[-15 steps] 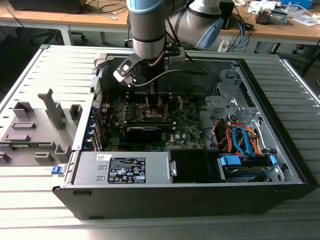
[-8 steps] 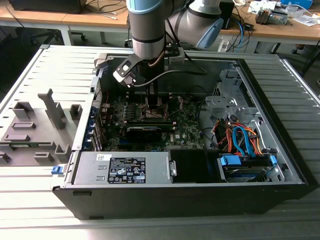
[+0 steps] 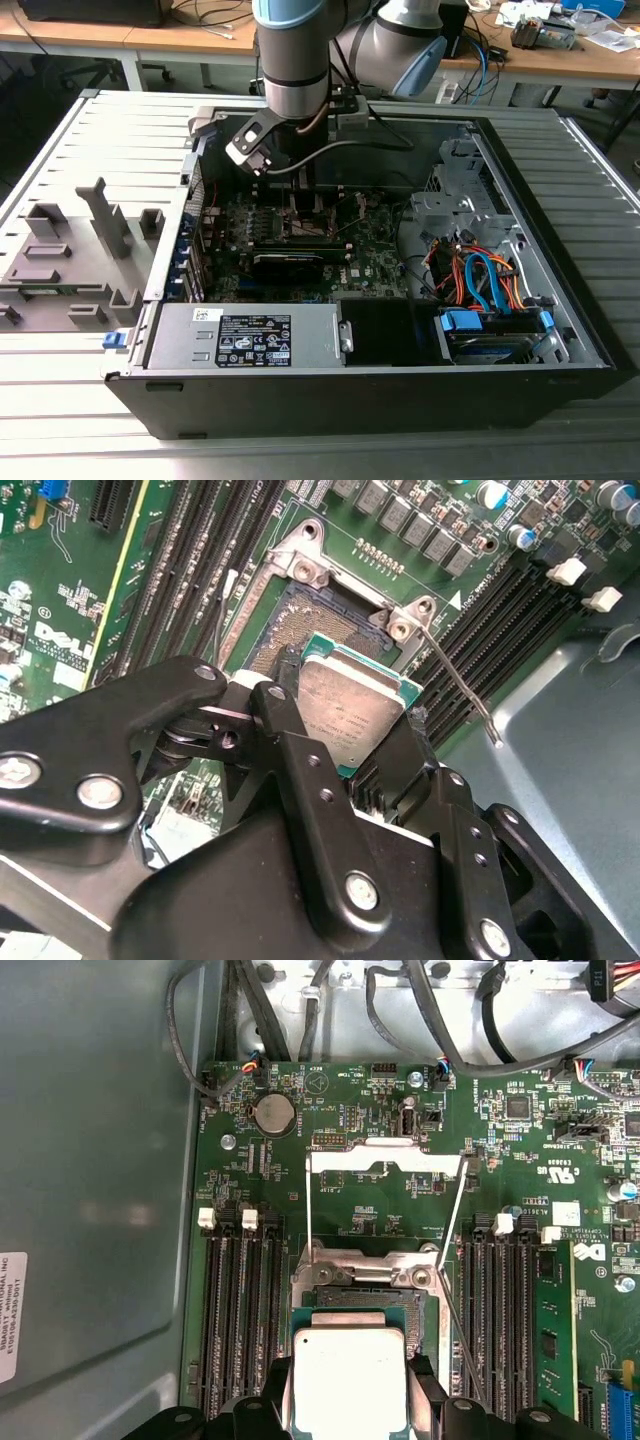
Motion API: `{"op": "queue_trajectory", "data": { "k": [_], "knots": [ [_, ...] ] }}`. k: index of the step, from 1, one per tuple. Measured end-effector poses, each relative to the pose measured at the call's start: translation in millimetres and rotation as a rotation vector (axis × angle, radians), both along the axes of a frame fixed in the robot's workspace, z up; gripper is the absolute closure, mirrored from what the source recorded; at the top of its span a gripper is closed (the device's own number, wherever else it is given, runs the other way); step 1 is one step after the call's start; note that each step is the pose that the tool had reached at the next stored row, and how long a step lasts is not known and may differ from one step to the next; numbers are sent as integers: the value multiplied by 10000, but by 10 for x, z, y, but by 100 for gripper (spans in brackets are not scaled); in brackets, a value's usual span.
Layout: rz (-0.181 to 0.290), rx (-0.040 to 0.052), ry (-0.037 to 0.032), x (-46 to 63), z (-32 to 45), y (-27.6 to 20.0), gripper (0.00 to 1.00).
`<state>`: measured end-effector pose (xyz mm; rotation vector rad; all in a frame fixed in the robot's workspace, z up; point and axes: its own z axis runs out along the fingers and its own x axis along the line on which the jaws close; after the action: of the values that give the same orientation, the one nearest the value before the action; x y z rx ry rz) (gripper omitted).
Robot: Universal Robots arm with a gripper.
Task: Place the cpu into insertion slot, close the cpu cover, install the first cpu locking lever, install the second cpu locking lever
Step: 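Place the cpu into insertion slot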
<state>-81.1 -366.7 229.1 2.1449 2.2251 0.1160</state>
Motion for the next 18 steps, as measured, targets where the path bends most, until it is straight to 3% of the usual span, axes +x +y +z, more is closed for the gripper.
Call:
{"op": "queue_trajectory", "data": {
  "k": [18],
  "knots": [
    [0, 1, -1, -34, -28, 0, 46]
  ]
}}
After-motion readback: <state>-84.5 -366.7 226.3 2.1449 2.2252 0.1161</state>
